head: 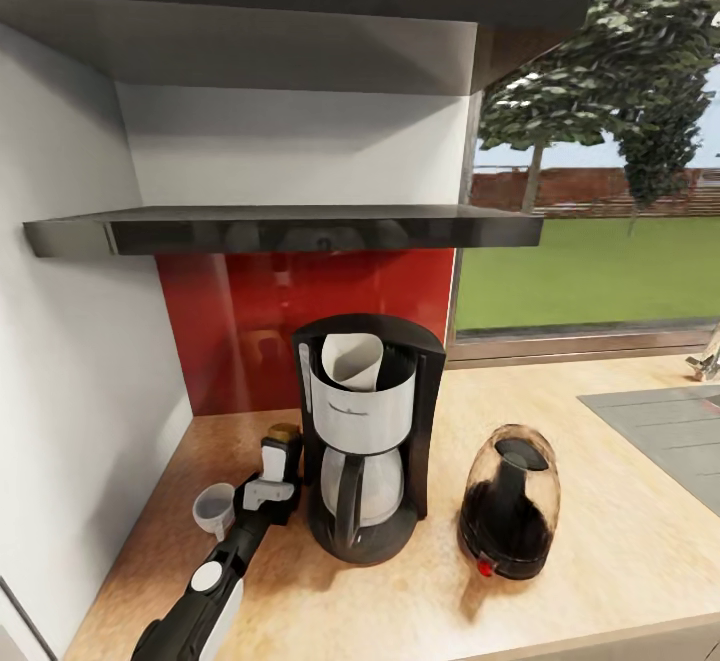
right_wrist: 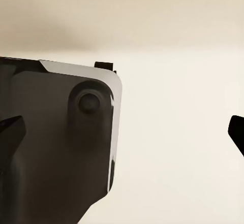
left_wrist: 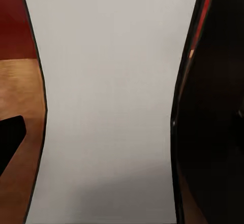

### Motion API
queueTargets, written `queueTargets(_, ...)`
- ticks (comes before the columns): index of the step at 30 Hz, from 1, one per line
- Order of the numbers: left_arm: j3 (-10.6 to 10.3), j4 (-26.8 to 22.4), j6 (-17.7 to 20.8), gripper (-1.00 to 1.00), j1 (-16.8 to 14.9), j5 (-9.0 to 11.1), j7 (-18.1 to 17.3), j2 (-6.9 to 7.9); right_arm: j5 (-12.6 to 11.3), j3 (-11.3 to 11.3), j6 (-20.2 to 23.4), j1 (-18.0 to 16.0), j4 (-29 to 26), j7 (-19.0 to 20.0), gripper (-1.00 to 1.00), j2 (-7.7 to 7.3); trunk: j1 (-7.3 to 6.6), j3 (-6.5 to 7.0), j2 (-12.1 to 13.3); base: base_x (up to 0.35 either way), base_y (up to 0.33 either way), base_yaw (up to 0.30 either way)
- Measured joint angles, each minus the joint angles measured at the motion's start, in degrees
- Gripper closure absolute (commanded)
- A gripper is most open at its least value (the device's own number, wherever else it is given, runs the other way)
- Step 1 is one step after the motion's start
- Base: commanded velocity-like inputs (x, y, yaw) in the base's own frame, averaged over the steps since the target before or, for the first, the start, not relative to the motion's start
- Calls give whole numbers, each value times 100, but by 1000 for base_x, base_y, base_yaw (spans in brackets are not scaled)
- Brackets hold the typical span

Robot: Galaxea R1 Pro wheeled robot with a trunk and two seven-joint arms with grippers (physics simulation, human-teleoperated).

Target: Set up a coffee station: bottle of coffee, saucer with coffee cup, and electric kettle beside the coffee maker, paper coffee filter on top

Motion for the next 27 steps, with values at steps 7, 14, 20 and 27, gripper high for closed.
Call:
queueTargets(7, 0, 0, 0, -100, 0, 1, 0, 6, 0, 0, 0, 0, 0, 1, -100, 0, 0, 0, 0, 0, 0, 0)
queueTargets(14, 0, -1, 0, -100, 0, 6, 2, 7, 0, 0, 0, 0, 0, 0, -100, 0, 0, 0, 0, 0, 0, 0)
queueTargets(20, 0, 0, 0, -100, 0, 5, 1, 7, 0, 0, 0, 0, 0, 1, -100, 0, 0, 0, 0, 0, 0, 0)
queueTargets(27, 1, 1, 0, -100, 0, 7, 0, 7, 0, -1, 1, 0, -1, 2, -100, 0, 2, 0, 1, -72, 0, 0)
